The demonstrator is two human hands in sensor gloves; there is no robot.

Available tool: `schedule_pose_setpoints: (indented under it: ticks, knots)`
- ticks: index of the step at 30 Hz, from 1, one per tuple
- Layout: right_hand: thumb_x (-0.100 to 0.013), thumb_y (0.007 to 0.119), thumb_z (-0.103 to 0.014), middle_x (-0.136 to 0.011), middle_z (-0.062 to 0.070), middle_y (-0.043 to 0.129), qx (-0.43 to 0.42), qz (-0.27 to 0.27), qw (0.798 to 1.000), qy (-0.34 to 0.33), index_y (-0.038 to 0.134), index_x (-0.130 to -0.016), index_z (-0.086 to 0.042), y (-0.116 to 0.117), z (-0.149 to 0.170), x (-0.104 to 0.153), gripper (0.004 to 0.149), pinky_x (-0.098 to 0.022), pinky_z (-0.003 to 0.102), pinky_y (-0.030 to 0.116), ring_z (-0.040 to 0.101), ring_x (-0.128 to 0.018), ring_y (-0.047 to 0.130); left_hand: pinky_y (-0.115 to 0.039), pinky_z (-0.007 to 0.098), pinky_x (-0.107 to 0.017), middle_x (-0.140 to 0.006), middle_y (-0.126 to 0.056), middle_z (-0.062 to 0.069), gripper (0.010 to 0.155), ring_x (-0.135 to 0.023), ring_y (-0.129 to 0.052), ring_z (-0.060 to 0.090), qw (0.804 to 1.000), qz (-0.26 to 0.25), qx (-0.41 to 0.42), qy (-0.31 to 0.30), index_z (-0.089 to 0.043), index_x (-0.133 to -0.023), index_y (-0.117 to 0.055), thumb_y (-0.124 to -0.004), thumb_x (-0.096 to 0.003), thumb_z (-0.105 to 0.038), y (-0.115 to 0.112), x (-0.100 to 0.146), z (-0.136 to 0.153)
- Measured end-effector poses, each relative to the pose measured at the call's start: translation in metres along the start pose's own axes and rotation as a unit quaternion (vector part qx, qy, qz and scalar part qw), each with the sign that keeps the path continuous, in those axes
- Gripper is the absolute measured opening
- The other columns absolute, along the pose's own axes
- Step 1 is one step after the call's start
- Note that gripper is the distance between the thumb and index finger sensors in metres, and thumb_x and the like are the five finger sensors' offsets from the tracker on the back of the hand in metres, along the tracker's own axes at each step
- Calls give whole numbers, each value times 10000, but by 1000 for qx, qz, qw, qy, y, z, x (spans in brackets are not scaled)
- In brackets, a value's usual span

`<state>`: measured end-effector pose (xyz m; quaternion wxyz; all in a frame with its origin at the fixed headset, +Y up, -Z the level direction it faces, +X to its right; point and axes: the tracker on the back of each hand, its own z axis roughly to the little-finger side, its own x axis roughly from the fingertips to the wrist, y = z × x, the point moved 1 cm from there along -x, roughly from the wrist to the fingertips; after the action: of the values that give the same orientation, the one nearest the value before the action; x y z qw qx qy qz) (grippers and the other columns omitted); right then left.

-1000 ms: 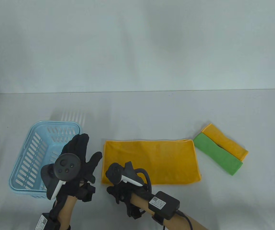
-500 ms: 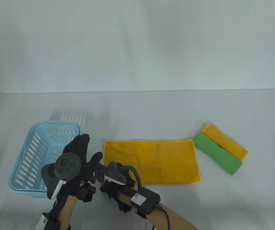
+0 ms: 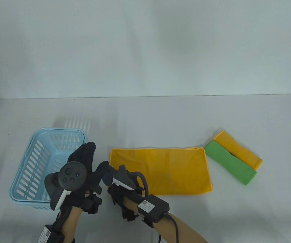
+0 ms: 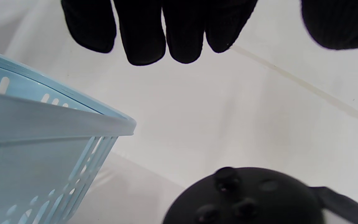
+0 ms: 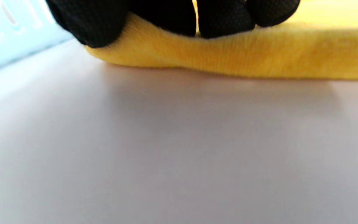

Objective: Roll square towel into towel roll

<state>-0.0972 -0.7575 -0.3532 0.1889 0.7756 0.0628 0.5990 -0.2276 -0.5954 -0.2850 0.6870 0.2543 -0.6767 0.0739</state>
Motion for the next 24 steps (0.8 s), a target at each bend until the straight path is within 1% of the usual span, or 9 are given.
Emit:
schedule_pose_setpoints:
  ticks: [3, 5, 6, 8, 10, 11, 14, 21, 24]
  knots:
    - [-361, 764, -438, -850, -64, 807, -35, 0, 999, -4, 706, -764, -380, -13, 7, 7, 411, -622, 527, 682, 273, -762, 843, -614, 612, -723, -1126, -621, 49, 839, -1031, -704, 403, 1000, 0, 1, 0, -270, -1083, -543, -734, -355, -638, 0, 0, 0]
    - [-363, 763, -414, -872, -48, 819, -75, -4, 997, -15, 698, -763, -392, -24, 12, 14, 406, -611, 525, 710, 283, -770, 878, -615, 611, -724, -1127, -620, 50, 837, -1030, -706, 403, 1000, -1, 3, 1, -272, -1083, -541, -734, -355, -638, 1, 0, 1]
    - [-363, 767, -398, -867, -39, 832, -97, 1, 995, -15, 697, -762, -394, -31, 16, 18, 405, -597, 522, 730, 284, -749, 906, -616, 612, -723, -1125, -623, 48, 837, -1030, -707, 402, 1000, -1, 4, 1, -273, -1083, -540, -733, -356, -639, 1, 0, 1]
    - [-360, 770, -380, -825, -38, 874, -123, 15, 992, -14, 695, -756, -409, -43, 23, 25, 404, -563, 512, 765, 271, -691, 954, -617, 611, -723, -1124, -625, 47, 836, -1029, -711, 400, 1000, -1, 6, 3, -272, -1083, -544, -733, -356, -638, 1, 0, 2]
    - [-352, 779, -367, -710, -51, 940, -142, 38, 989, -9, 709, -747, -406, -56, 30, 32, 403, -520, 498, 796, 245, -595, 1001, -617, 611, -723, -1123, -627, 48, 836, -1027, -714, 399, 1000, 0, 7, 4, -272, -1082, -543, -733, -355, -637, 1, 0, 3]
    - [-348, 786, -360, -669, -52, 948, -154, 51, 987, -7, 716, -745, -398, -63, 35, 35, 405, -507, 495, 798, 236, -555, 1003, -618, 610, -722, -1122, -628, 46, 835, -1026, -715, 399, 1000, 0, 6, 4, -270, -1083, -545, -732, -356, -638, 1, 0, 3]
    - [-342, 800, -351, -626, -26, 948, -190, 71, 979, -4, 730, -743, -382, -82, 47, 45, 408, -506, 494, 782, 230, -503, 984, -620, 610, -722, -1120, -633, 48, 833, -1024, -720, 398, 1000, 0, 5, 3, -273, -1081, -544, -732, -356, -637, 1, 0, 3]
    - [-333, 835, -337, -615, -22, 950, -214, 111, 971, -15, 763, -737, -383, -128, 71, 68, 413, -512, 500, 773, 235, -496, 974, -623, 608, -722, -1120, -635, 41, 831, -1026, -722, 393, 1000, 9, 0, -10, -273, -1081, -547, -736, -356, -632, -1, 0, 0]
    - [-332, 840, -336, -612, -20, 953, -213, 117, 970, -24, 773, -733, -385, -144, 79, 75, 410, -512, 502, 773, 237, -495, 973, -626, 606, -721, -1117, -640, 42, 828, -1025, -724, 390, 1000, 22, 2, -19, -274, -1079, -550, -743, -355, -625, -4, 0, -2]
